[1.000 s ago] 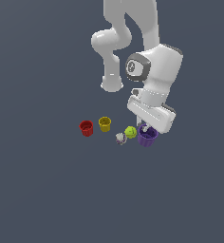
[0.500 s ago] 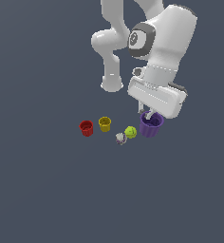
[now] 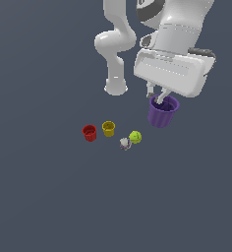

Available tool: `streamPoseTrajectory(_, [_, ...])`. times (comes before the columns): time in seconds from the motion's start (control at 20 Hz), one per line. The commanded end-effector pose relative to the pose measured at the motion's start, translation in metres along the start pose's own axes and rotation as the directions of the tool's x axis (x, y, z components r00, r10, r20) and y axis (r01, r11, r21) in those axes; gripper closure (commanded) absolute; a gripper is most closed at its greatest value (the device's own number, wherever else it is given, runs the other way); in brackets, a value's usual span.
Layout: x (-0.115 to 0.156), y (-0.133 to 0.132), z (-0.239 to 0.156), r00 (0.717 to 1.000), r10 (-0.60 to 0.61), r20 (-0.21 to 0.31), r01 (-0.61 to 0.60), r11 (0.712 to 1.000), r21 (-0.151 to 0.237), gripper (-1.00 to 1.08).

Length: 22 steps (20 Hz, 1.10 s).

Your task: Pick up a designated object from a clutter of objects.

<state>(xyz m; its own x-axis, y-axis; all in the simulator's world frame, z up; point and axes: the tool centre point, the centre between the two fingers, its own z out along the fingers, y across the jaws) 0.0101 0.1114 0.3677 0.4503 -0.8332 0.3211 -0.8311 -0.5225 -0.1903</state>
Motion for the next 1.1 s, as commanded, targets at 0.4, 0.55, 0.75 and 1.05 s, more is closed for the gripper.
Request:
streamPoseTrajectory(0.4, [0.029,-0.019,-0.074,1.0,-0.004,0.002,0.004,1.0,0.003,1.08])
streamPoseTrajectory(0.55, [0.034,-0.023,-0.087,1.0,-0.006,0.002,0.006,1.0,0.003,1.08])
streamPoseTrajectory(0.75, [0.038,-0.026,-0.096,1.0,-0.006,0.002,0.006,1.0,0.004,1.08])
streamPoseTrajectory(1.05, [0.039,-0.027,-0.097,1.0,-0.006,0.0,0.006,1.0,0.003,1.08])
